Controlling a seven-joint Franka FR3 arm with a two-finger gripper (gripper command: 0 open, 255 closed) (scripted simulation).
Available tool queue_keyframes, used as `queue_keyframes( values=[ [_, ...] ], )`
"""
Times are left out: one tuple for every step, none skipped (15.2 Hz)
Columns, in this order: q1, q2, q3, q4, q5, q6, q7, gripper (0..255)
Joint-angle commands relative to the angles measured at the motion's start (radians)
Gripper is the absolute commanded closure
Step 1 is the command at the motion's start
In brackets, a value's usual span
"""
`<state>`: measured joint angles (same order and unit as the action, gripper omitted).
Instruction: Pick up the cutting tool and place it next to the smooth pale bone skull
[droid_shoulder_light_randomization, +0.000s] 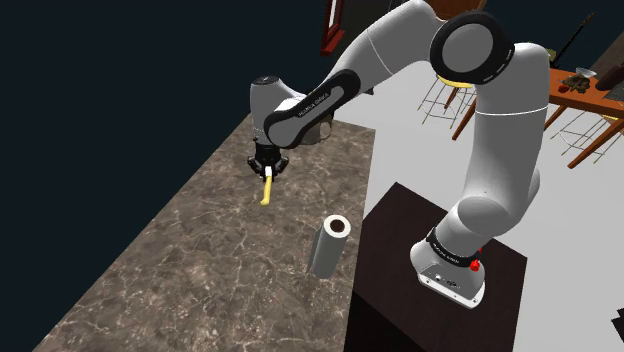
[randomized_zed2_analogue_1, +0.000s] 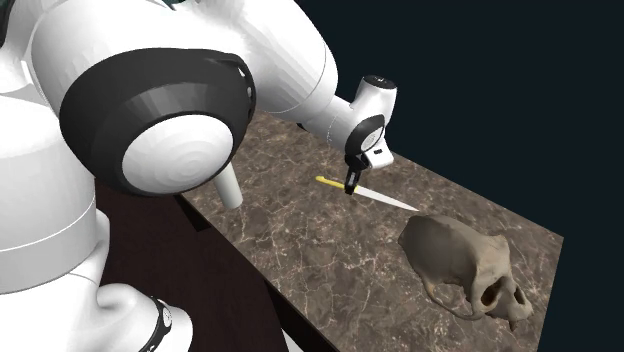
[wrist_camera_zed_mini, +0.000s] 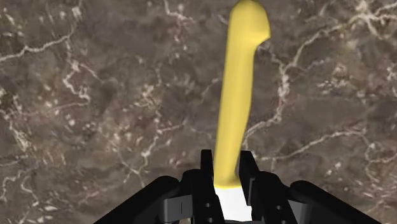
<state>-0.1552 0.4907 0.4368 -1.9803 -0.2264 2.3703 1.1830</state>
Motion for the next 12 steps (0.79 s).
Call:
queue_keyframes(
  values=[
    [0.000,0.000,0.000,0.000,0.000,0.000,0.000,255],
    [0.000,0.000,0.000,0.000,0.000,0.000,0.000,0],
    [0.000,0.000,0.000,0.000,0.000,0.000,0.000,0],
    [0.000,0.000,0.000,0.000,0.000,0.000,0.000,0],
    [0.000,0.000,0.000,0.000,0.000,0.000,0.000,0],
    [0.000,0.000,0.000,0.000,0.000,0.000,0.000,0],
    [0.000,0.000,0.000,0.000,0.000,0.000,0.000,0],
    [-0.007,-0.023,0.009,0.004,0.013,-0.025,-0.009,0],
    [-0.014,-0.045,0.018,0.009,0.026,-0.051,-0.017,0],
    [-0.021,-0.067,0.025,0.016,0.039,-0.078,-0.025,0],
    [-0.026,-0.083,0.031,0.022,0.049,-0.099,-0.032,0],
    [-0.026,-0.083,0.031,0.022,0.049,-0.099,-0.032,0]
  ],
)
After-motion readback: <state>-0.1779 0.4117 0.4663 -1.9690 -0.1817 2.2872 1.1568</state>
